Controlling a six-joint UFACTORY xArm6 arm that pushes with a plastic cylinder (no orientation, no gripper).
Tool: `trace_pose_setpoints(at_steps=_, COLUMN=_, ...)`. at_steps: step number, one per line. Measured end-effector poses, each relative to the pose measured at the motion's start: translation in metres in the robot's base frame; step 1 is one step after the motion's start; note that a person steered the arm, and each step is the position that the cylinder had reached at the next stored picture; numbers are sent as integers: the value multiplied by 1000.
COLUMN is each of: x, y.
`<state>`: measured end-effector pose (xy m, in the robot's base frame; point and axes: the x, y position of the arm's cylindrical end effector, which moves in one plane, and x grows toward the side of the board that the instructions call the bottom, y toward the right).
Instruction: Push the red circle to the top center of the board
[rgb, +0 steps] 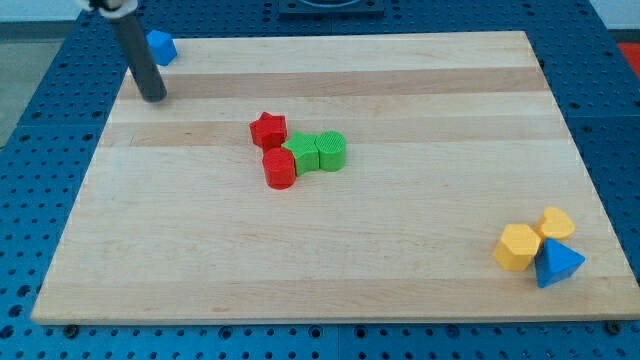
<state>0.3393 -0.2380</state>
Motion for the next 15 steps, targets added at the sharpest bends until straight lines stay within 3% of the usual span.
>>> trace_pose_setpoints(at_steps=1, x=48, y=51)
trace_pose_setpoints(at_steps=2, x=65, y=116)
trace_pose_setpoints(at_steps=3, x=109, y=142)
trace_pose_setpoints(at_steps=5, x=135, y=250)
trace_pose_setpoints(at_steps=6, x=153, y=251)
trace_pose_setpoints(at_steps=8, x=156, y=150)
trace_pose_setpoints(at_steps=9, x=210, y=169)
trace_pose_setpoints(at_steps=10, x=219, y=245)
trace_pose_setpoints(at_steps=11, x=197, y=290)
trace_pose_setpoints(at_steps=13, x=130, y=289)
trace_pose_setpoints(at_steps=15, x=105, y=375)
